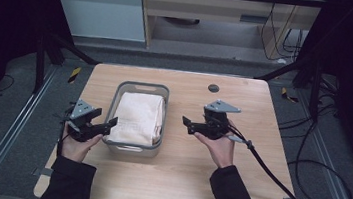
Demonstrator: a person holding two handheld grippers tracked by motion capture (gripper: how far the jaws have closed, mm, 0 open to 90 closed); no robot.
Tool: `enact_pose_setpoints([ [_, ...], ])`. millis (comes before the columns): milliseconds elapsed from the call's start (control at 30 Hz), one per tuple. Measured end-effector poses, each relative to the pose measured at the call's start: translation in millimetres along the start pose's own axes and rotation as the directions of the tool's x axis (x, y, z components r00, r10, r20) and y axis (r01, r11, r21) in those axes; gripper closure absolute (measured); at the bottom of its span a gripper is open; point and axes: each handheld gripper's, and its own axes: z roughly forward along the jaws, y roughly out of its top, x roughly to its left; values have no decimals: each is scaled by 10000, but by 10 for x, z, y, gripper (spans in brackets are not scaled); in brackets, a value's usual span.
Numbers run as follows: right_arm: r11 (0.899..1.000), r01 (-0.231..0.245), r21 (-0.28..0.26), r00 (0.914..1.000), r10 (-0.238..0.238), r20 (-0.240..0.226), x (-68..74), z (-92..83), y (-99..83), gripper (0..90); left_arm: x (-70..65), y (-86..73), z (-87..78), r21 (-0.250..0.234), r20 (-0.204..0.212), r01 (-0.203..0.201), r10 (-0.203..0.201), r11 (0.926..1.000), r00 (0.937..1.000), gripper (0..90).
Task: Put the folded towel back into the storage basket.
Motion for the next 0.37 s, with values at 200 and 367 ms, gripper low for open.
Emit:
enact_pose_setpoints([
  [200, 9998, -120, -157, 9998, 122, 123, -177, -310, -245, 104, 26, -67, -100, -362, -49, 36, -38, 9993, 10000, 263],
  [367, 9999, -152, -46, 9989, 154, 443, -314, -522, -462, 98, 36, -140, -193, -427, -85, -22, 19, 9991, 10000, 249],
])
